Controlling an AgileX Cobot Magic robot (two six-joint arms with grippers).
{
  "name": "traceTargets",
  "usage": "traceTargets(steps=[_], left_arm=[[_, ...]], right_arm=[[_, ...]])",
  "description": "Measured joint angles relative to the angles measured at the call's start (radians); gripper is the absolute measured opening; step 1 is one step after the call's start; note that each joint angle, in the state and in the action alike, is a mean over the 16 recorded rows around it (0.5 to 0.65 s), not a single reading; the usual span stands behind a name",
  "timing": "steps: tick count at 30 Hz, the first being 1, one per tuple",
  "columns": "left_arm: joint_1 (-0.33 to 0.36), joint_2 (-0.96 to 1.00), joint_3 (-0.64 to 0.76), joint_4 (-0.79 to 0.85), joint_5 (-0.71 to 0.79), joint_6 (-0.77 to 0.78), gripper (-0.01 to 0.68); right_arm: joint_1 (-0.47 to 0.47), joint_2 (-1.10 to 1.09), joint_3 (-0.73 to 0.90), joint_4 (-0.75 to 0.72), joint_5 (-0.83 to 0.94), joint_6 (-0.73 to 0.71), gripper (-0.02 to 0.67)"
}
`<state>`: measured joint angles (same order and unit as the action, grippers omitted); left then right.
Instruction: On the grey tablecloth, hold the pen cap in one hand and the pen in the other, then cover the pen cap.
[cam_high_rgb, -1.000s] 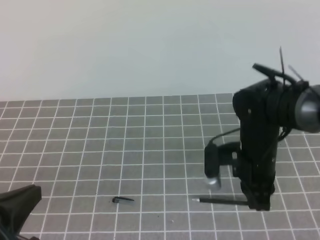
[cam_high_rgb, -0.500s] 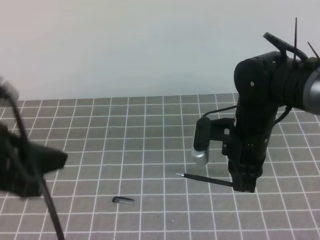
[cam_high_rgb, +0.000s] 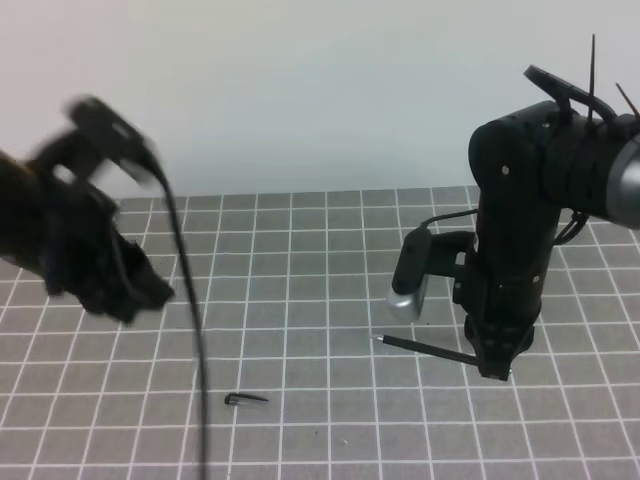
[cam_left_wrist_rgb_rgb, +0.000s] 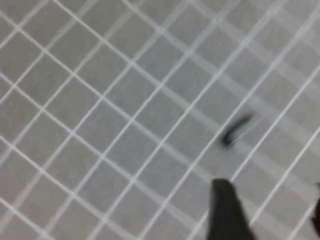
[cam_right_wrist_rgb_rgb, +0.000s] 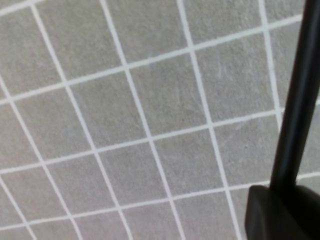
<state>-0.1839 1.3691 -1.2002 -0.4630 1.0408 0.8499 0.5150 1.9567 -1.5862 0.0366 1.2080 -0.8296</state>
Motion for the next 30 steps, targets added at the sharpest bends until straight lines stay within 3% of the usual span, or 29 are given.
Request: traceTargets(steps=[5, 9, 18, 30], left_arm=[[-0.088, 0.101, -0.015, 0.126, -0.024, 0.111, 0.36], [-0.16, 0.168, -0.016, 0.219, -0.056, 0.194, 0.389], [-0.254, 0.296, -0.017, 0.314, -0.147, 0.361, 0.361], [-0.273, 0.412, -0.017, 0.309, -0.181, 0.485, 0.341]], right_arm=[[0.0, -0.001, 0.0, -0.018, 0.0, 0.01, 0.058], [0.0, -0.001, 0.0, -0.032, 0.0, 0.014, 0.058], [0.0, -0.001, 0.001, -0.06, -0.003, 0.061, 0.067], [0.0, -0.001, 0.001, -0.076, -0.003, 0.1, 0.067]])
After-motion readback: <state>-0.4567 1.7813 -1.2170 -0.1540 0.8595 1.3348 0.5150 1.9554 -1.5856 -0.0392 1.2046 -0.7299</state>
